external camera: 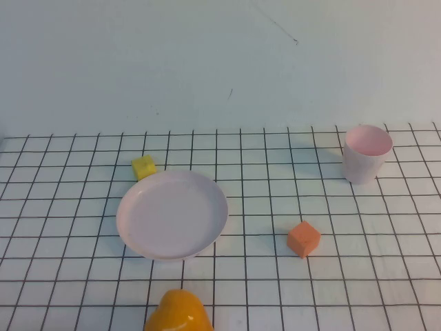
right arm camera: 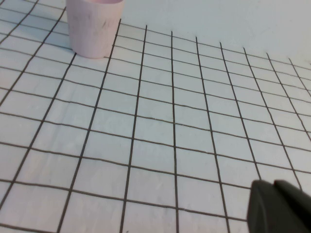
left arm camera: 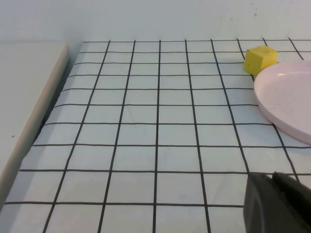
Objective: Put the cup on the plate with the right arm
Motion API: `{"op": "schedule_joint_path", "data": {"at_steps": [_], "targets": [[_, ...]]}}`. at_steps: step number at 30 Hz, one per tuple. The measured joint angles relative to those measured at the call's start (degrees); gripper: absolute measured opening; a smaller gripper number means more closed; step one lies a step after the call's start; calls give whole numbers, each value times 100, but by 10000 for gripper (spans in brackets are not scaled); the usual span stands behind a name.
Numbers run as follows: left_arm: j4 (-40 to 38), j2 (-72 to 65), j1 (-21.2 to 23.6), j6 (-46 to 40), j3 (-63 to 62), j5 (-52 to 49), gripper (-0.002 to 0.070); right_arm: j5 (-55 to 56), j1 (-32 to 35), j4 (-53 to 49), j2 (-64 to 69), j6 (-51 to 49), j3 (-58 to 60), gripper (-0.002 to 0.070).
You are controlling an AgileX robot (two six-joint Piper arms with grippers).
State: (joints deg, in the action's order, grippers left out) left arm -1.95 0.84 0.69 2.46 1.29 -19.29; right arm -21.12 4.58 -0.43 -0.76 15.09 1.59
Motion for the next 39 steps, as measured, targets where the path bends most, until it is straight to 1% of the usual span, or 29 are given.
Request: {"op": "schedule_joint_path", "data": {"at_steps": [39], "targets": [[0, 0, 0, 0, 0, 0, -3, 13, 0, 107, 0, 126, 0, -2]]}}
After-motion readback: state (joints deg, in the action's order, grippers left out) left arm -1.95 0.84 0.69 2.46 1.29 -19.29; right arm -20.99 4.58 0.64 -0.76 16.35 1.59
